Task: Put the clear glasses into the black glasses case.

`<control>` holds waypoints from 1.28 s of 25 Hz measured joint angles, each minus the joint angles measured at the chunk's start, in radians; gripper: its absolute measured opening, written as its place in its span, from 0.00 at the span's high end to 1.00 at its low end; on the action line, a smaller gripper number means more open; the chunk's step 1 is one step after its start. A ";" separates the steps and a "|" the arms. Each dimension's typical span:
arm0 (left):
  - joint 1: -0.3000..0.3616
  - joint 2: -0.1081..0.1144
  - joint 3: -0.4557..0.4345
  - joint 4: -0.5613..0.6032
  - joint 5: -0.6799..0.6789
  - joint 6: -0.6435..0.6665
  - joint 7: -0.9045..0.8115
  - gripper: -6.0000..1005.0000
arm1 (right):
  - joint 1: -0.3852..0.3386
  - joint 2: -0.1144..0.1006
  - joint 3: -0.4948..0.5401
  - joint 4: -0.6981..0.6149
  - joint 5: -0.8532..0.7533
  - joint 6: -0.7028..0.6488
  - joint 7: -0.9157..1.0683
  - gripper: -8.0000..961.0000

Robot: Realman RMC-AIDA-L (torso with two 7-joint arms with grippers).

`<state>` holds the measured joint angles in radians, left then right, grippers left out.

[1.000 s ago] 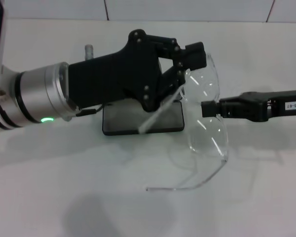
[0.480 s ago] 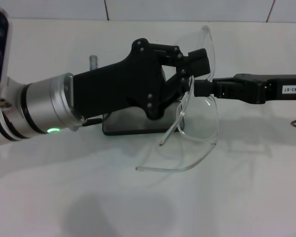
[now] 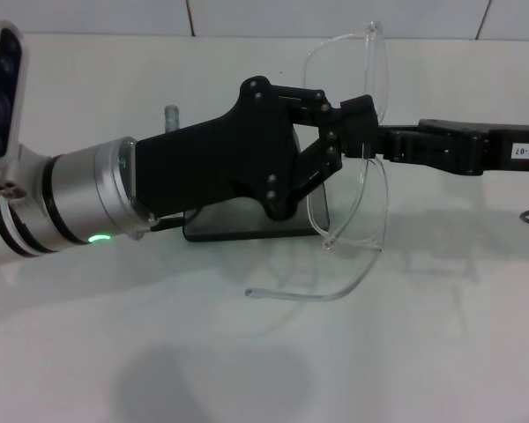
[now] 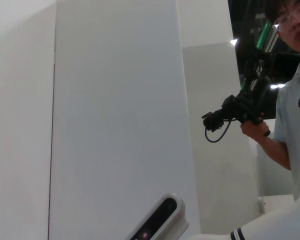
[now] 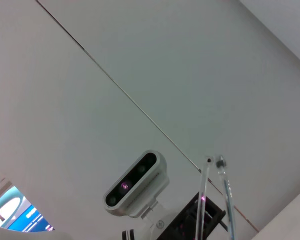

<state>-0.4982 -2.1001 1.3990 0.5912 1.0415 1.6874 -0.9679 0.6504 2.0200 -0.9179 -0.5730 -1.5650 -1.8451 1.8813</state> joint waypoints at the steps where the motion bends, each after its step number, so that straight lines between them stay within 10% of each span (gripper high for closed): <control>1: 0.000 0.000 0.001 0.000 0.000 0.000 0.000 0.93 | 0.000 0.001 0.000 0.000 0.000 0.000 0.000 0.89; 16: 0.034 0.008 0.001 0.010 -0.111 0.048 0.013 0.93 | -0.041 -0.007 0.021 0.032 0.001 0.115 -0.009 0.89; 32: 0.067 0.005 0.000 0.003 -0.117 0.092 0.044 0.93 | -0.076 -0.001 0.367 0.197 0.064 0.150 -0.023 0.90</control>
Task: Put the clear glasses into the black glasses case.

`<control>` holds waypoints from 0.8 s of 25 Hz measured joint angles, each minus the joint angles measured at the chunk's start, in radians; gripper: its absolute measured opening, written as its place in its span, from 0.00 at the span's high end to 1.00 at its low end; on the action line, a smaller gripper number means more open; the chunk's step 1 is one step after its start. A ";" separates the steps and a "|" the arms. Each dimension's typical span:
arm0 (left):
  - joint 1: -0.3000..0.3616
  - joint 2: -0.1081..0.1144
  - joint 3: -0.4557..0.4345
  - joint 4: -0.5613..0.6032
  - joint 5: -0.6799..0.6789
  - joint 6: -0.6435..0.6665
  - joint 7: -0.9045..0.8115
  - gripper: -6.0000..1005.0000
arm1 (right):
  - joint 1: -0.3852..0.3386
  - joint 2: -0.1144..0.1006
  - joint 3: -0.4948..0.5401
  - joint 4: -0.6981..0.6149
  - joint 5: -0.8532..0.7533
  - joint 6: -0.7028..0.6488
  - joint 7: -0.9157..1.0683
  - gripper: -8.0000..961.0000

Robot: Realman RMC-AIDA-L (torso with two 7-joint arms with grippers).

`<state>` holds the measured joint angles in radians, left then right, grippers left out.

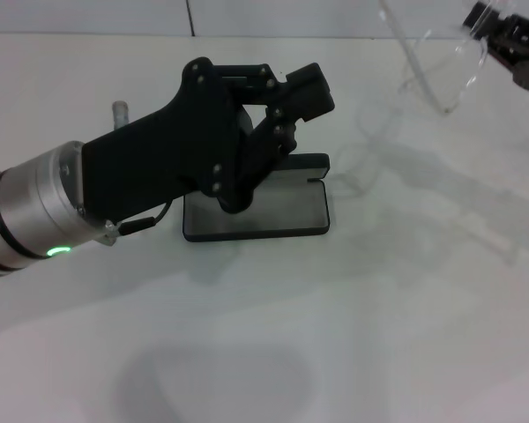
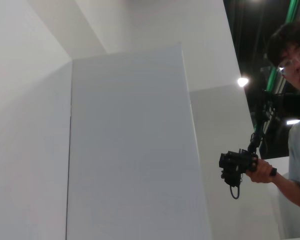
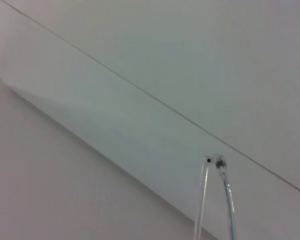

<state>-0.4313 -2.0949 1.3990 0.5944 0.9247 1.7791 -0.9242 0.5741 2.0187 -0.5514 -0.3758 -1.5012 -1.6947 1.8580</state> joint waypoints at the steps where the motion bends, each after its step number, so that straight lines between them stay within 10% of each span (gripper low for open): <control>1: -0.001 0.000 0.006 -0.001 0.000 0.000 -0.001 0.93 | 0.000 -0.001 -0.004 0.010 0.021 -0.016 -0.009 0.90; 20: -0.040 -0.002 0.087 0.002 -0.013 0.000 -0.004 0.93 | 0.117 0.006 -0.176 0.064 0.041 -0.064 -0.079 0.90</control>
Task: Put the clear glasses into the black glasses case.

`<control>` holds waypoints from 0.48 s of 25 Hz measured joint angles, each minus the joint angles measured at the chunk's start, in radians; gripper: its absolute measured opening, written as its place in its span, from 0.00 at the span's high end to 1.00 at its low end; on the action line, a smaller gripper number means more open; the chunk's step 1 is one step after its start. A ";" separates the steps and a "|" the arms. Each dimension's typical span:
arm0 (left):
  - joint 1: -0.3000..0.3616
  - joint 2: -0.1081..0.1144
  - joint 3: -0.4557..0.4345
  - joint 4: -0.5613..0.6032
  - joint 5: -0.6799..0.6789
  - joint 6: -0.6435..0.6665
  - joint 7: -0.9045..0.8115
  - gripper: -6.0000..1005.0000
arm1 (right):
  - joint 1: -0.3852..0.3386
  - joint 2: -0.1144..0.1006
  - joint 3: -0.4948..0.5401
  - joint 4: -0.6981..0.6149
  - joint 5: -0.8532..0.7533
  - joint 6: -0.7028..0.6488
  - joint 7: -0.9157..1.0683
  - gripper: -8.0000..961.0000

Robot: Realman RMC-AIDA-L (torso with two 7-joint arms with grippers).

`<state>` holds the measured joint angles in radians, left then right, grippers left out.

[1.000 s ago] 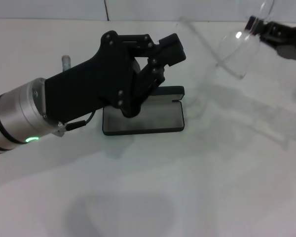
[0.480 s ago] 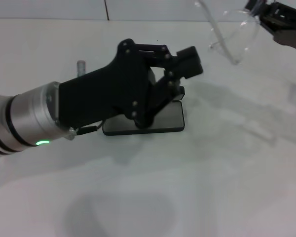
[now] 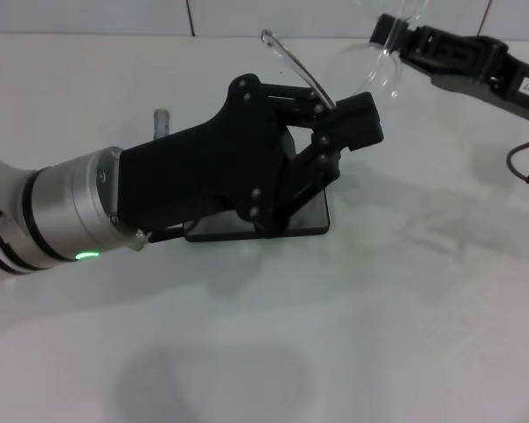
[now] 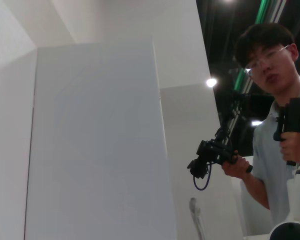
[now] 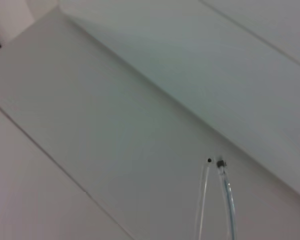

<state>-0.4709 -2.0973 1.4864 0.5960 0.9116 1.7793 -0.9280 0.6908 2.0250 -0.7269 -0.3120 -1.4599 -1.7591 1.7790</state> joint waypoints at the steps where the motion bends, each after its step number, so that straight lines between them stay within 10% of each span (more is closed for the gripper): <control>1: 0.000 0.000 0.000 0.000 0.000 -0.001 0.000 0.93 | 0.003 0.000 -0.011 -0.001 0.000 0.000 -0.004 0.90; 12: 0.000 0.001 -0.001 -0.004 -0.001 -0.008 -0.002 0.93 | 0.050 0.001 -0.148 -0.011 -0.001 -0.016 -0.058 0.90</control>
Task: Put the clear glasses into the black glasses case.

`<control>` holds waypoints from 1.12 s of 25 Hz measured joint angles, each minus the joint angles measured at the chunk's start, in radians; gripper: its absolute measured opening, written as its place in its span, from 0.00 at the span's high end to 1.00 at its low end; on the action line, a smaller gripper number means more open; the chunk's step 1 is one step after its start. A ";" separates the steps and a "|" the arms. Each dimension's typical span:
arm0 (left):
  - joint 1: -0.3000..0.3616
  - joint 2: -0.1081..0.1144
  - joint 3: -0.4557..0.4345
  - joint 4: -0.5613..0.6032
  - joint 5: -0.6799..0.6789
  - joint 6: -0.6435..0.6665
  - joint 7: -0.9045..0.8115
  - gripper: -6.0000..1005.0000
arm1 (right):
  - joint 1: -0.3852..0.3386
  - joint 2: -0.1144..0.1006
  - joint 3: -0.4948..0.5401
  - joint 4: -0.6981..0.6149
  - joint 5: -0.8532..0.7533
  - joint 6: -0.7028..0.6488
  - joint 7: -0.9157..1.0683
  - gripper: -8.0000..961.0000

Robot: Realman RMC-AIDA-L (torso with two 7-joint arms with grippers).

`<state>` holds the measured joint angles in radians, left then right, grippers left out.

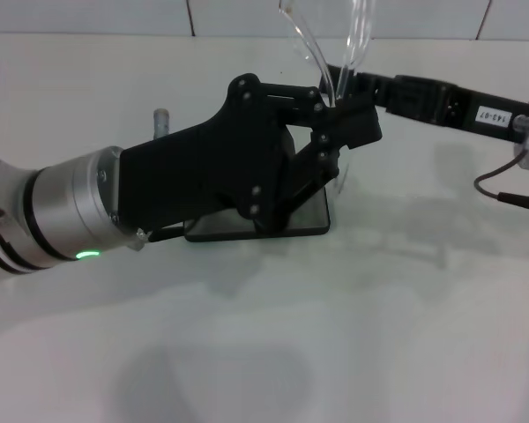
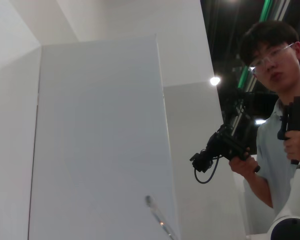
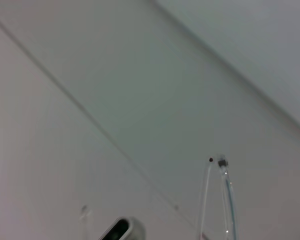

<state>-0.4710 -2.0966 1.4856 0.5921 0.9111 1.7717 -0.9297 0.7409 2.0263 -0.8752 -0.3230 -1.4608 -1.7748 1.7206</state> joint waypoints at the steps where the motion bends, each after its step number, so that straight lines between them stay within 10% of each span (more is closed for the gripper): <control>1: 0.000 0.000 -0.001 0.000 0.000 0.000 -0.001 0.93 | 0.004 0.000 -0.005 0.000 0.000 -0.006 -0.005 0.90; 28: -0.001 0.001 -0.007 -0.001 0.000 -0.023 -0.001 0.93 | 0.025 0.002 -0.058 -0.022 0.002 -0.106 -0.056 0.90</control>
<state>-0.4725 -2.0954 1.4787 0.5907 0.9113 1.7483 -0.9305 0.7657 2.0280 -0.9332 -0.3447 -1.4588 -1.8806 1.6649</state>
